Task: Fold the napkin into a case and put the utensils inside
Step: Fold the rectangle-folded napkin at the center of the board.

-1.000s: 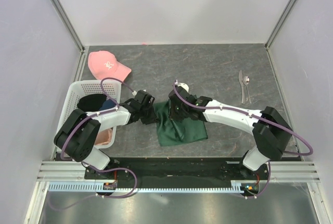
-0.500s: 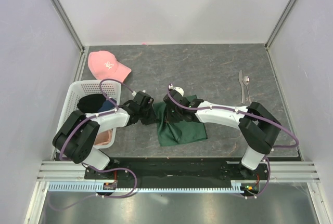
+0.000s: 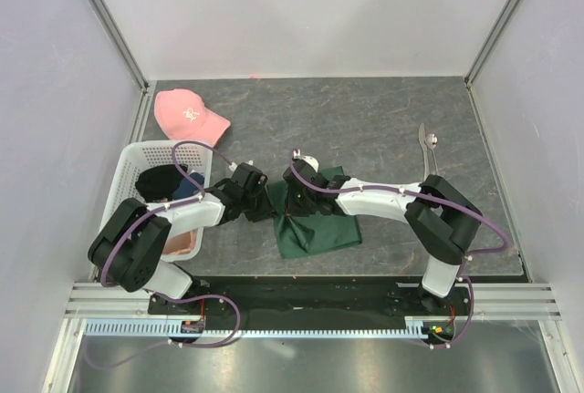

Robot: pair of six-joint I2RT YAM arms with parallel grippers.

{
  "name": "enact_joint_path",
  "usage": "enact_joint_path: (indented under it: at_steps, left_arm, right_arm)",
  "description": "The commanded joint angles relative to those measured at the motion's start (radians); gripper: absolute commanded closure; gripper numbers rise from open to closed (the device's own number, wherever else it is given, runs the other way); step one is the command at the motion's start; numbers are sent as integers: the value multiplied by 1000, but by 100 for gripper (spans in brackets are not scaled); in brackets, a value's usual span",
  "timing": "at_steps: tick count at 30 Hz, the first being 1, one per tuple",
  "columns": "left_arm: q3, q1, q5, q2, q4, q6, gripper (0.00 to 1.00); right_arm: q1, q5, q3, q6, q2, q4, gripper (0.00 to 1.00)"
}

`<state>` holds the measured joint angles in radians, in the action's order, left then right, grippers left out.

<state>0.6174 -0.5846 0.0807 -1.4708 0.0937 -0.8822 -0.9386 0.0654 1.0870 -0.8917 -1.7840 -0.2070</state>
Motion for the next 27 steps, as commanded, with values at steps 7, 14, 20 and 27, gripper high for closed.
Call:
enact_joint_path:
  at_steps: [7, 14, 20, 27]
  left_arm:
    - [-38, -4, -41, -16, 58, 26, 90]
    - [-42, -4, -78, 99, 132, 25, 85]
    - [-42, -4, -125, 265, 251, 57, 77]
    - [-13, -4, -84, 397, 293, 111, 74]
  right_arm:
    - [-9, -47, -2, -49, -52, 66, 100]
    - [-8, -64, -1, -27, -29, 63, 75]
    - [-2, -150, -4, 34, 69, 40, 52]
    - [43, -188, -55, 146, 201, 1, 27]
